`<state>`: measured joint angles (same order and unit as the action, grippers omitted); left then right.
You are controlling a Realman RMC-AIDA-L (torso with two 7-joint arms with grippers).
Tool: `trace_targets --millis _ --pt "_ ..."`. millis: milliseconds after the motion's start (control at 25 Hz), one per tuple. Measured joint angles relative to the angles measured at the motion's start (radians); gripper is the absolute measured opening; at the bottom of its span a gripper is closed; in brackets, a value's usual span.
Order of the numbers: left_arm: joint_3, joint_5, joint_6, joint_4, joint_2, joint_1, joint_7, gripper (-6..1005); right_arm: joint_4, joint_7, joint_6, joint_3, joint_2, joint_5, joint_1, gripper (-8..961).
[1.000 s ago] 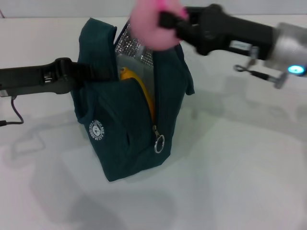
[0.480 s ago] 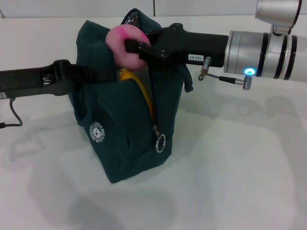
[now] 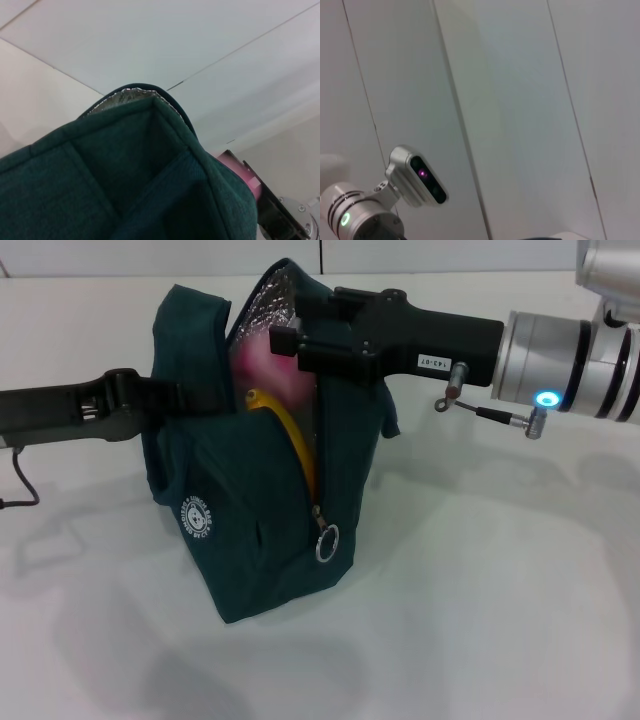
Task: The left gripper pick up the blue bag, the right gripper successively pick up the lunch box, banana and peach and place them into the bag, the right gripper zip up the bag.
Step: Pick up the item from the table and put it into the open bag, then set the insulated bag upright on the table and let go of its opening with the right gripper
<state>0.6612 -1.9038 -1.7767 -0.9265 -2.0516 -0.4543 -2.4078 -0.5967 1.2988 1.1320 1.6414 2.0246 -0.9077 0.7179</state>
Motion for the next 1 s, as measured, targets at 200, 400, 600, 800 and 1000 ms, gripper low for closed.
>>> trace_targets --millis 200,400,600,800,1000 --pt "0.000 0.001 0.000 0.000 0.001 0.003 0.002 44 0.002 0.002 0.009 0.000 -0.001 0.006 -0.013 559" --pt "0.000 0.003 0.000 0.000 0.001 0.007 0.004 44 -0.003 -0.012 0.028 -0.042 -0.002 0.007 -0.054 706" --pt "0.000 -0.002 -0.001 0.004 0.001 0.013 0.022 44 0.014 -0.037 0.039 -0.179 -0.002 0.009 -0.111 792" --pt "0.000 0.004 -0.002 0.009 0.002 0.020 0.029 44 0.039 -0.053 -0.001 -0.248 -0.009 0.007 -0.137 784" --pt "0.005 0.004 -0.004 0.009 0.001 0.021 0.029 44 0.146 -0.076 -0.069 -0.244 -0.012 -0.005 -0.072 784"
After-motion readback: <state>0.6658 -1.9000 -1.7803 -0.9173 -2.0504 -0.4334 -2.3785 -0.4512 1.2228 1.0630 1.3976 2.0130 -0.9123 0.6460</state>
